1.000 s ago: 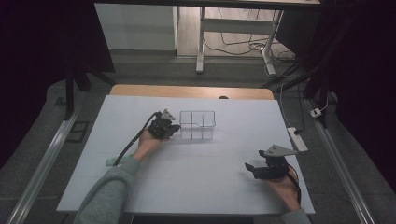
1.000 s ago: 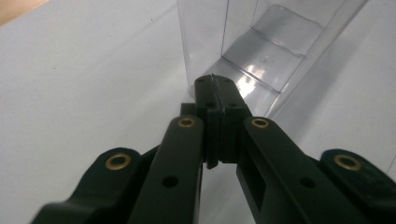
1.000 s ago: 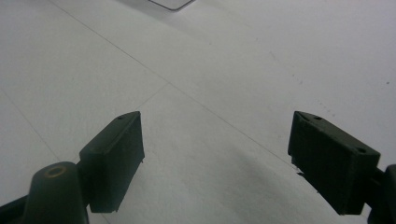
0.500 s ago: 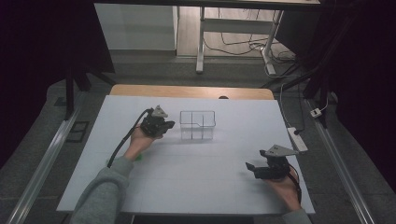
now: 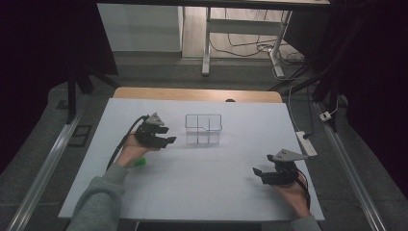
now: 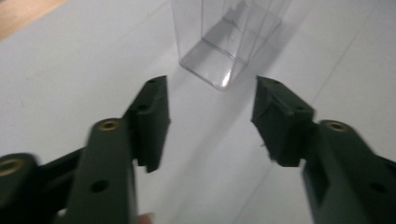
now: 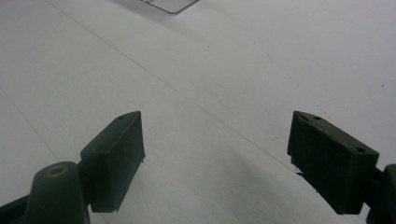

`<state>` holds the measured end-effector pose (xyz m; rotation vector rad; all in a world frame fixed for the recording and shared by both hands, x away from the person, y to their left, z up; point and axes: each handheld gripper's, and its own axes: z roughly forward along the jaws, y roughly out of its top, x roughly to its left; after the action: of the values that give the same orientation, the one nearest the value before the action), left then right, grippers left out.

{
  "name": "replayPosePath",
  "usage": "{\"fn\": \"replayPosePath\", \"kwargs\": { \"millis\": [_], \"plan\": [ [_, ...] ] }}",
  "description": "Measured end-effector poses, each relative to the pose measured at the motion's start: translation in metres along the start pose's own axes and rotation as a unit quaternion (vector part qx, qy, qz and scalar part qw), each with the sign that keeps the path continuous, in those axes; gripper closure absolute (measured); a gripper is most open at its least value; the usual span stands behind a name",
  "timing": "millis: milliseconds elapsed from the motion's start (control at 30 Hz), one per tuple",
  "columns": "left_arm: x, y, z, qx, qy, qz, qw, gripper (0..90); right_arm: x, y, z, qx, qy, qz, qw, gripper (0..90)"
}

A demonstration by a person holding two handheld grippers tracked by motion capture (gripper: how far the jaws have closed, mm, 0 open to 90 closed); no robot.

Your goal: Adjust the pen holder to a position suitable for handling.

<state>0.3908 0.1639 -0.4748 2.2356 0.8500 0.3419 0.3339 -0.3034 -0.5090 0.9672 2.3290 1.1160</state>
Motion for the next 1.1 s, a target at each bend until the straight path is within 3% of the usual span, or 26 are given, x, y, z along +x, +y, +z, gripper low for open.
{"fn": "replayPosePath", "kwargs": {
  "millis": [367, 533, 900, 1100],
  "plan": [
    [-0.003, -0.011, -0.027, -0.004, -0.004, 0.016, 0.9999, 39.0, 0.001, 0.0, 0.0, -0.002, 0.003, -0.002, 1.0, 18.1],
    [-0.005, -0.015, -0.028, 0.007, -0.008, 0.027, 0.9996, 36.9, 0.002, 0.0, 0.0, 0.0, 0.004, -0.002, 1.0, 18.0],
    [0.004, -0.025, -0.042, 0.015, -0.014, 0.018, 0.9996, 34.5, 0.003, 0.001, -0.002, -0.005, 0.007, 0.001, 1.0, 18.1],
    [0.006, -0.028, -0.05, 0.013, -0.016, 0.024, 0.9995, 33.9, 0.003, 0.001, -0.001, -0.002, 0.005, 0.0, 1.0, 18.1]
  ]
}}
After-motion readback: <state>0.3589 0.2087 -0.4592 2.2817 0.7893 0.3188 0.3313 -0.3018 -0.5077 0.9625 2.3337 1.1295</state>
